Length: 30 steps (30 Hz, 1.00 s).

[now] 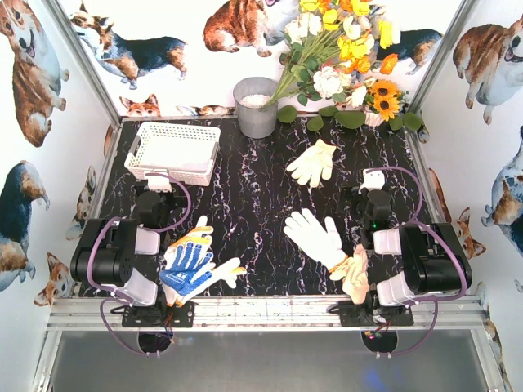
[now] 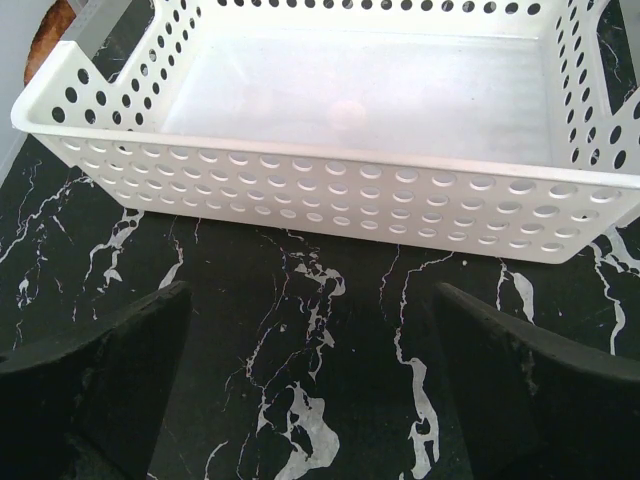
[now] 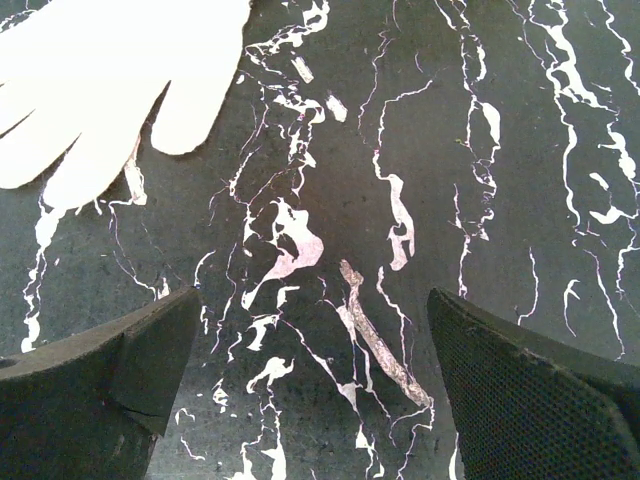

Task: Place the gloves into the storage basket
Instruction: Move the glove to the center of the board.

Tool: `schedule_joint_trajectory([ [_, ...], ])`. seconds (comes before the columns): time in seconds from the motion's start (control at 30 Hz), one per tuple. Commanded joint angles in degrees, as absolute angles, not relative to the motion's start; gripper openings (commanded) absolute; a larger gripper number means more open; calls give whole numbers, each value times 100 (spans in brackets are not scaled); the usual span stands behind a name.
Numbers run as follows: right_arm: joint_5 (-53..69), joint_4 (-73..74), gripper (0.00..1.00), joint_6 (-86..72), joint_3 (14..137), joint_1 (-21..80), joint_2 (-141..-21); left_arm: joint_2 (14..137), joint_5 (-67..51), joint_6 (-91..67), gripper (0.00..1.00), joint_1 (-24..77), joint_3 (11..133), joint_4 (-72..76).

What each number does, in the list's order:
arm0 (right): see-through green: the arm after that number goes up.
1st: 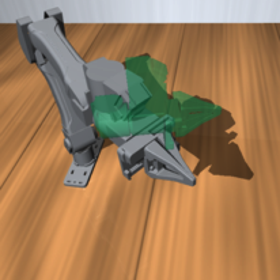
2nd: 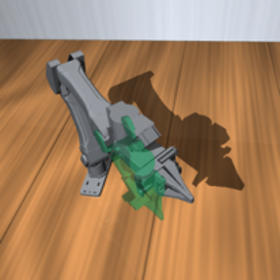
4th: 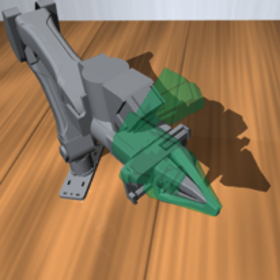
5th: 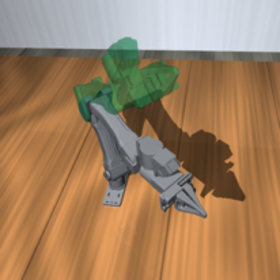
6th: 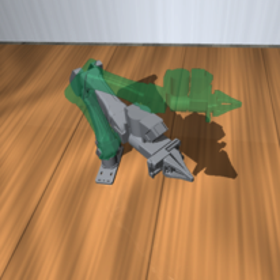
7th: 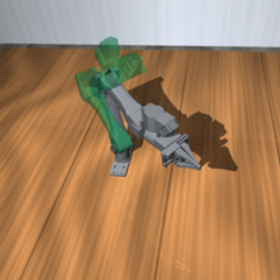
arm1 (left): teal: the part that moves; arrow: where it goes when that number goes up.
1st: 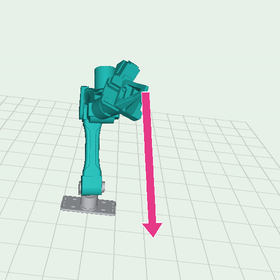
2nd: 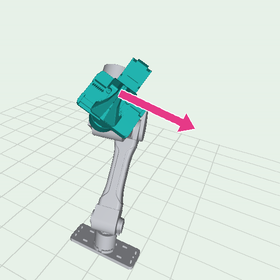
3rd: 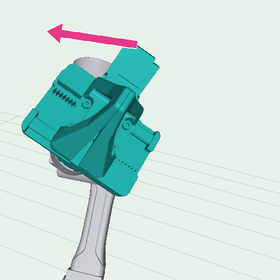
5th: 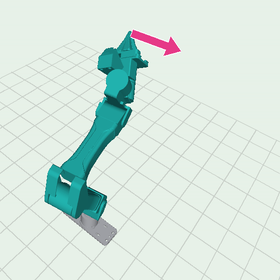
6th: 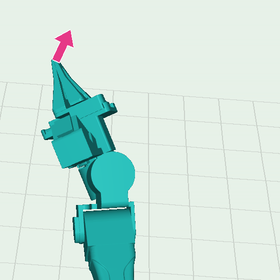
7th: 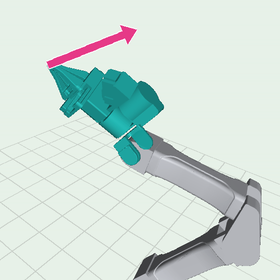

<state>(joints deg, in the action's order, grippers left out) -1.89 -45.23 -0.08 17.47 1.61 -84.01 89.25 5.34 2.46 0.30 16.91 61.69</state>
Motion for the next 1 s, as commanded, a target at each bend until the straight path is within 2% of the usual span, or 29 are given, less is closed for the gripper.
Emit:
schedule_joint_trajectory([
  [0.0, -170, -4911, 100, 4, 1862, 123, -8390, 8905, 531, 275, 100, -35, 1774, 6248],
  [0.53, -188, -4909, 100, 0, 1859, 127, -8386, 8896, 905, 145, 100, -27, 1764, 6245],
  [0.63, -546, -4900, 100, -138, 1835, 123, -8246, 8629, 1230, 23, 100, -26, 1538, 6418],
  [0.8, -1183, -3171, 100, -454, 2218, 119, -6718, 7176, 1637, -352, 100, 0, 1464, 5140],
  [0.97, -1855, -896, 100, -1743, 2702, -38, -5001, 5594, 2086, -1208, 100, 0, 1743, 3423],
])
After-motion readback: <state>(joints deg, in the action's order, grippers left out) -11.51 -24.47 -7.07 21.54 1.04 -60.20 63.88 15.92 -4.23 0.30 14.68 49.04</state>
